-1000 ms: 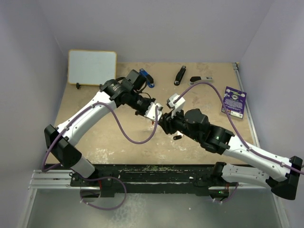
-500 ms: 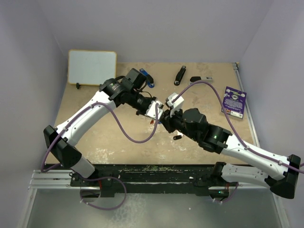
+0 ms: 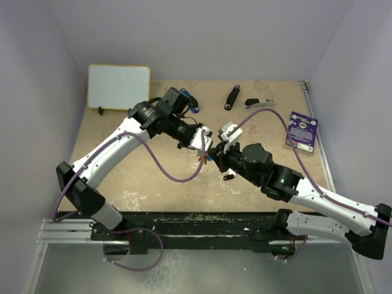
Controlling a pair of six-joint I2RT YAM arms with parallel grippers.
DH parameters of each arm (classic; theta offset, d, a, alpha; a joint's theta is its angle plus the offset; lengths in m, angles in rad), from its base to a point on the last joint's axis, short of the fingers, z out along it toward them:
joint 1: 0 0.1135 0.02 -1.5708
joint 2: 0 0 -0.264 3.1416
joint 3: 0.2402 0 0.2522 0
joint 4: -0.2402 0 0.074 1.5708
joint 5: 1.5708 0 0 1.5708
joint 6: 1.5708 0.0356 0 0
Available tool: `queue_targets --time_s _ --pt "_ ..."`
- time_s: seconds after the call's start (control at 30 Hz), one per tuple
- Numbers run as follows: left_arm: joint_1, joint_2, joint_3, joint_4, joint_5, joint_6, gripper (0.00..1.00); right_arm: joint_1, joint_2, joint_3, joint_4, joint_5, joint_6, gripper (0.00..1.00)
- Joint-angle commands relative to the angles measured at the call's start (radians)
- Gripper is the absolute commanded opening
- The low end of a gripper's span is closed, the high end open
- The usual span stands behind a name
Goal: Put the keys on the keyring
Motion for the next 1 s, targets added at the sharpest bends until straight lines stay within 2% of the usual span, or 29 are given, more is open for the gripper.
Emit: queue_targets --time_s 0.0,0.27,0.7,0.73,0.87,0.97 --pt "0.002 -0.039 0.023 0.057 0.047 -0.057 0.04 -0.001 -0.050 -0.014 0.138 0.041 -0.072 0.00" --pt "0.048 -0.041 0.034 0.094 0.173 -0.148 0.04 -0.001 -0.082 -0.083 0.228 0.040 -0.104 0.00" --pt "0.071 -0.047 0.033 0.070 0.311 -0.165 0.04 -0.001 -0.089 -0.168 0.335 0.052 -0.097 0.00" --pt "0.071 -0.047 0.029 0.073 0.317 -0.167 0.04 -0.001 -0.085 -0.167 0.333 0.054 -0.093 0.01" --pt "0.075 -0.048 0.008 0.113 0.317 -0.195 0.04 -0.001 -0.090 -0.164 0.316 0.062 -0.080 0.22" --pt "0.082 -0.048 -0.013 0.167 0.296 -0.246 0.04 -0.001 -0.127 -0.174 0.296 0.053 -0.059 0.29"
